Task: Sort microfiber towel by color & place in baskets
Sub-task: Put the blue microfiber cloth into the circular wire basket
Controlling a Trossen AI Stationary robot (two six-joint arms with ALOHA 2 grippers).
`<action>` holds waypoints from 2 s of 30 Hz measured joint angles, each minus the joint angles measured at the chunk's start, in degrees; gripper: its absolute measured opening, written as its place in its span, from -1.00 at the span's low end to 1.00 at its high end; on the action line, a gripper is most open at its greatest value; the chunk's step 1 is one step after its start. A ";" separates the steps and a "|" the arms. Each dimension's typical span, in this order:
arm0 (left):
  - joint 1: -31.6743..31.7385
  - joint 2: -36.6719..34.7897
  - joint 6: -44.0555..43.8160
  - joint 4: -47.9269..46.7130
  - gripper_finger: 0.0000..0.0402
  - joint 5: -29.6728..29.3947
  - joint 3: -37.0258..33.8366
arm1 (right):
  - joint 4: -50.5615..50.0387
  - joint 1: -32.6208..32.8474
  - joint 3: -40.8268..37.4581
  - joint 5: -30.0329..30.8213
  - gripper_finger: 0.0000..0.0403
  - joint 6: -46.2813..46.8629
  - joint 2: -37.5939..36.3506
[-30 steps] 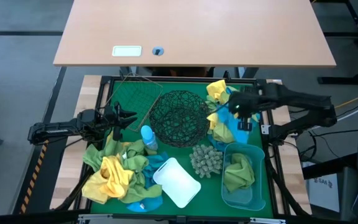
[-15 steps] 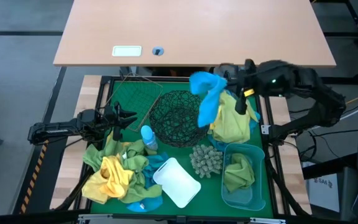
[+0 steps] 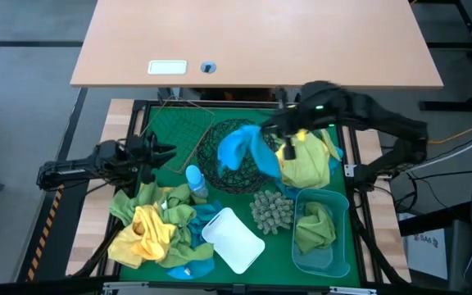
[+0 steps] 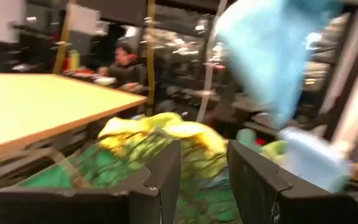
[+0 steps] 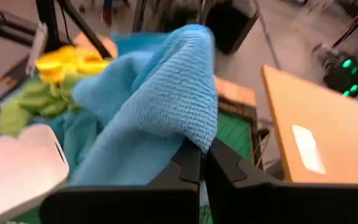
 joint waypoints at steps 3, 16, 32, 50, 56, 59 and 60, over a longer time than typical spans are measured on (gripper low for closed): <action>-0.03 0.72 0.02 -1.08 -0.38 4.98 3.27 | -2.14 -1.15 -0.04 -0.02 -0.98 -0.02 3.10; -0.03 8.84 -5.24 -31.38 -0.38 16.96 20.20 | -0.53 -7.11 -10.10 -0.02 -0.98 4.60 10.60; -0.53 14.87 -40.94 -54.74 -0.38 30.07 27.03 | 14.14 -6.95 -27.11 2.58 -0.97 4.59 10.54; -28.60 37.09 -69.13 -45.73 -0.39 32.47 27.04 | 13.91 -6.95 -27.71 3.91 -0.97 4.55 10.52; -34.32 40.21 -82.91 -45.78 -0.39 32.16 27.02 | 13.89 -6.95 -27.71 3.89 -0.97 4.52 10.52; -35.28 40.75 -87.80 -45.77 -0.39 32.13 27.03 | 13.87 -6.95 -27.71 3.89 -0.97 4.52 10.52; -35.44 40.82 -89.03 -45.78 -0.39 32.06 27.03 | 13.87 -6.95 -27.71 3.89 -0.97 4.52 10.52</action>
